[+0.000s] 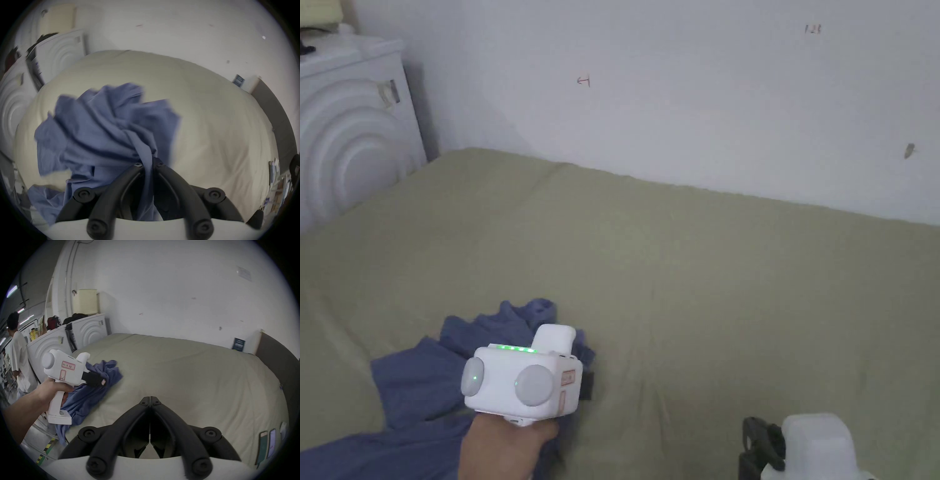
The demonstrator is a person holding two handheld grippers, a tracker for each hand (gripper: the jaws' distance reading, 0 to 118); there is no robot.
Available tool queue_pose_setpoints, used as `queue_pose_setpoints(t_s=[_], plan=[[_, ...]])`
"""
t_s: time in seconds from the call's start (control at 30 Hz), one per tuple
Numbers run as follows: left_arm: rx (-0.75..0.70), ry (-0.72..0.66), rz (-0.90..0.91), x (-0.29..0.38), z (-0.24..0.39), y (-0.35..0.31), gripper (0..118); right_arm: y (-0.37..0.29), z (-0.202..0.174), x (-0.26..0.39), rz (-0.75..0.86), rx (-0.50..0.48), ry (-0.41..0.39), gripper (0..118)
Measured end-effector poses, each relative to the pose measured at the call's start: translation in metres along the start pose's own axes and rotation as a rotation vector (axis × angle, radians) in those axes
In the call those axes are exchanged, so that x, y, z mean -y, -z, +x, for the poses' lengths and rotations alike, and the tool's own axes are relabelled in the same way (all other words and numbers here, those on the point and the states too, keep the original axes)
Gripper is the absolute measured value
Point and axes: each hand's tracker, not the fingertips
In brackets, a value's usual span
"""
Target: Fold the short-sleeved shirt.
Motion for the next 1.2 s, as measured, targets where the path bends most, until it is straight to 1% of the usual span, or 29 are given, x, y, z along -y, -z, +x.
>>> queue_pose_setpoints(t_s=[0.1,0.23,0.33,0.37,0.43,0.5,0.57,0.63,0.67,0.73,0.77,0.8,0.83,0.87,0.9,0.97,1.0,1.03,1.07,1.2], plan=[[0.143,0.057,0.050,-0.015,0.088,0.010,7,-0.027,0.051,0.008,0.000,0.096,0.019,0],[0.354,0.172,0.094,-0.033,0.223,0.013,7,-0.066,0.118,0.020,0.002,0.214,0.078,0],[0.466,0.286,0.101,-0.039,0.313,0.000,7,-0.089,0.156,0.029,-0.001,0.289,0.110,0],[0.471,0.304,0.081,-0.040,0.333,-0.004,7,-0.095,0.167,0.032,-0.004,0.298,0.121,0],[0.462,0.330,0.060,-0.038,0.360,-0.003,7,-0.102,0.182,0.037,-0.007,0.320,0.136,0],[0.383,0.346,0.017,-0.035,0.365,0.013,7,-0.106,0.190,0.040,-0.006,0.331,0.139,0],[0.289,0.319,-0.048,-0.021,0.362,0.036,7,-0.108,0.194,0.043,-0.002,0.329,0.145,0],[0.140,0.326,-0.175,-0.004,0.345,0.075,7,-0.108,0.196,0.044,-0.002,0.322,0.149,0],[0.111,0.312,-0.231,0.007,0.336,0.092,7,-0.107,0.195,0.044,-0.004,0.321,0.148,0],[0.141,0.233,-0.286,0.022,0.319,0.111,7,-0.106,0.195,0.044,-0.003,0.308,0.144,0],[0.165,0.221,-0.250,0.027,0.315,0.110,12,-0.105,0.194,0.043,-0.003,0.302,0.142,0],[0.184,0.201,-0.219,0.029,0.313,0.103,31,-0.103,0.193,0.043,-0.004,0.298,0.138,0],[0.178,0.184,-0.215,0.029,0.312,0.098,61,-0.102,0.191,0.042,-0.003,0.294,0.135,0],[0.218,0.171,-0.195,0.027,0.305,0.091,101,-0.101,0.190,0.040,-0.007,0.290,0.134,0],[0.248,0.166,-0.153,0.029,0.299,0.077,118,-0.102,0.188,0.039,-0.011,0.285,0.131,0],[0.286,0.134,-0.010,0.039,0.276,0.028,118,-0.111,0.180,0.039,0.001,0.276,0.121,0],[0.276,0.144,0.008,0.044,0.269,0.009,118,-0.115,0.176,0.039,0.006,0.275,0.120,0],[0.300,0.147,0.016,0.052,0.256,-0.011,118,-0.119,0.172,0.040,0.009,0.271,0.119,0],[0.293,0.141,0.012,0.063,0.243,-0.029,118,-0.123,0.167,0.041,0.011,0.269,0.118,0],[0.174,0.099,-0.001,0.097,0.185,-0.091,117,-0.141,0.146,0.047,0.012,0.272,0.110,0]])
